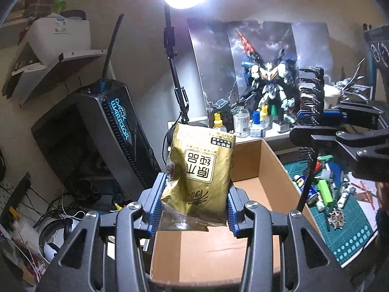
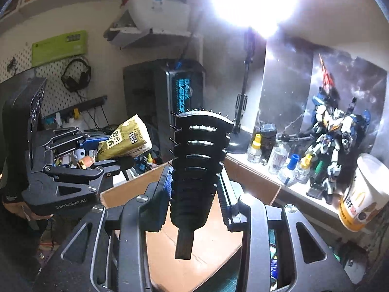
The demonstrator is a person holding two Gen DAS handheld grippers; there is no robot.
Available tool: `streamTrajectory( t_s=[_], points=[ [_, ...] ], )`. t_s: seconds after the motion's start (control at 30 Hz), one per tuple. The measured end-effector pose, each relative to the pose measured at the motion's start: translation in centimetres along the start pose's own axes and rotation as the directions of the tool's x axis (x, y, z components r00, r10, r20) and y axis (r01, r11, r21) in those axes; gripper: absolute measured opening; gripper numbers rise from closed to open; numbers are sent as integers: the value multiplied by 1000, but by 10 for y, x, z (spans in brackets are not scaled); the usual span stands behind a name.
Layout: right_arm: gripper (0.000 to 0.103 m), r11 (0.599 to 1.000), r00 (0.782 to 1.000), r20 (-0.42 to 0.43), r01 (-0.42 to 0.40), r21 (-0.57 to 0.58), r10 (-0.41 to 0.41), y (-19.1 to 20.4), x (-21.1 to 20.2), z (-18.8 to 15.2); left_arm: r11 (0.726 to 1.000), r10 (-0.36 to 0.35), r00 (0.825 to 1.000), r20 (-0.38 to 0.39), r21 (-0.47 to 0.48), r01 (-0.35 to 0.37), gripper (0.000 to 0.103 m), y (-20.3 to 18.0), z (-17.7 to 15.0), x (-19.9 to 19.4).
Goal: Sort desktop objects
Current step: 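Bring both held items over the box opening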
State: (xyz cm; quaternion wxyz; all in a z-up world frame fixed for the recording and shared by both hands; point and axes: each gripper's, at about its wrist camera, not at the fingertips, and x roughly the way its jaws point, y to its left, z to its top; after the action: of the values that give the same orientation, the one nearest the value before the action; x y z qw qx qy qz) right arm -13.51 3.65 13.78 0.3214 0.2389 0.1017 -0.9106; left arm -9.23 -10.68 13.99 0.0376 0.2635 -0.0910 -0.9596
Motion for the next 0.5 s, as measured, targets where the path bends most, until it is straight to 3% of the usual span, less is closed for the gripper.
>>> streamTrajectory(
  t_s=[0.27,0.5],
  points=[
    [33,999,996,-89,-28,42,31,-25,45,8,1000,8,998,-69,-14,-9,43,-2,12,52],
    [33,996,978,-202,-29,86,46,-50,95,18,1000,-1,987,-162,-18,-2,43,-4,19,101]
  ],
)
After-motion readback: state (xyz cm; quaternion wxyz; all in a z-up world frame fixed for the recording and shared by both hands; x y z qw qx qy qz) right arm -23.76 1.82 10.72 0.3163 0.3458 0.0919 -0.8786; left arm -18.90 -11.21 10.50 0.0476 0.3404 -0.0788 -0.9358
